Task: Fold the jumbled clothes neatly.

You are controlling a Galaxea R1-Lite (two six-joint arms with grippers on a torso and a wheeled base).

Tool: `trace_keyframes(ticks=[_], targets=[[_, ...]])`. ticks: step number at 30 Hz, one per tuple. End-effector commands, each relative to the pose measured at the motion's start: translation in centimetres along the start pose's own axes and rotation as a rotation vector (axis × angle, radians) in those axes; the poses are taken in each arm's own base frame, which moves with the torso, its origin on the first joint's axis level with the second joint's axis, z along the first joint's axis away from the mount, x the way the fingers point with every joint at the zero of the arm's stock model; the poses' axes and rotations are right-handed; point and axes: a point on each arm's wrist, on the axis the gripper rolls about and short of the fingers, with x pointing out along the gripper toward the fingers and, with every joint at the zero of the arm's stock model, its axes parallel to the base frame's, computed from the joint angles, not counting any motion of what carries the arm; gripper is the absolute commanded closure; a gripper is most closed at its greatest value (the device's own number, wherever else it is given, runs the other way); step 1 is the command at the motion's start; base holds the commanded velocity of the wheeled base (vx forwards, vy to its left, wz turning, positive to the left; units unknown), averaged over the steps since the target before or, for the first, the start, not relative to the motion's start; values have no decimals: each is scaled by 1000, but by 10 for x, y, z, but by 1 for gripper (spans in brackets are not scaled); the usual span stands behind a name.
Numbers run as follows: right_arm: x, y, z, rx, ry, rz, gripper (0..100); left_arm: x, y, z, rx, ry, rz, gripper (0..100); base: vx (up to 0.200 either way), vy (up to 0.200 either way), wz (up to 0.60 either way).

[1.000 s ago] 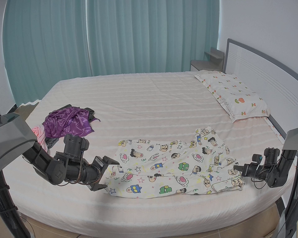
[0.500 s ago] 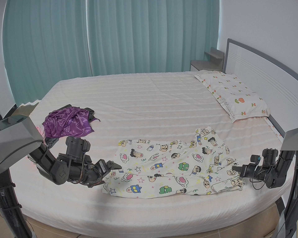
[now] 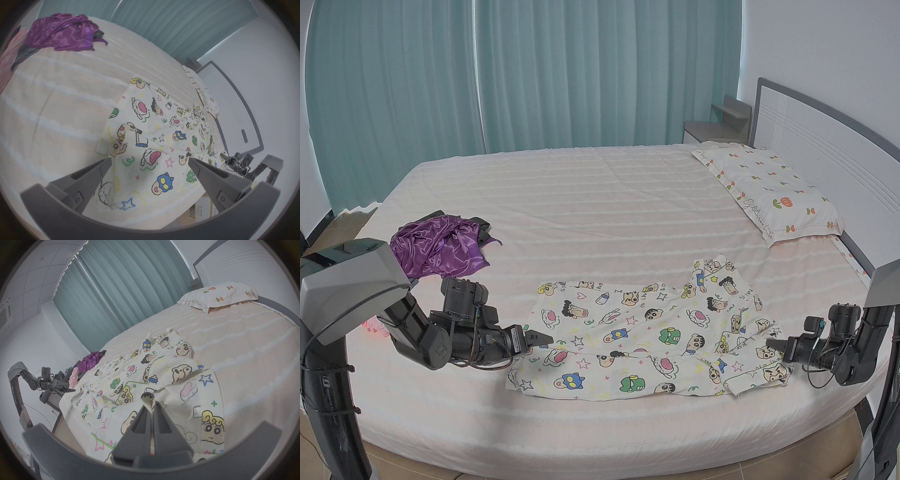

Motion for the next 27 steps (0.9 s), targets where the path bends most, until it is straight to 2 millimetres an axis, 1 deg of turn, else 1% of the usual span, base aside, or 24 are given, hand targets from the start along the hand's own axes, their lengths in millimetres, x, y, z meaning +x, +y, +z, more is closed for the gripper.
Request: trace_keyframes(ticks=[1,12,13,21,27], targets=[[1,-1,-2,4,5,0,100,17,13,-12,-1,42,16,0,0,0,0],[2,-2,-1,39,-12,2,100,20,15,-12,5,40,21,0,0,0,0],[2,-2,-1,39,-12,2,100,20,15,-12,5,40,21,100,0,0,0],[4,-2,-2,35,-17,4,100,16,22,-12,-10,36,36,100,0,0,0],[4,-2,-2,34,-18,4,100,12,25,-18,8,54,51,100,0,0,0]])
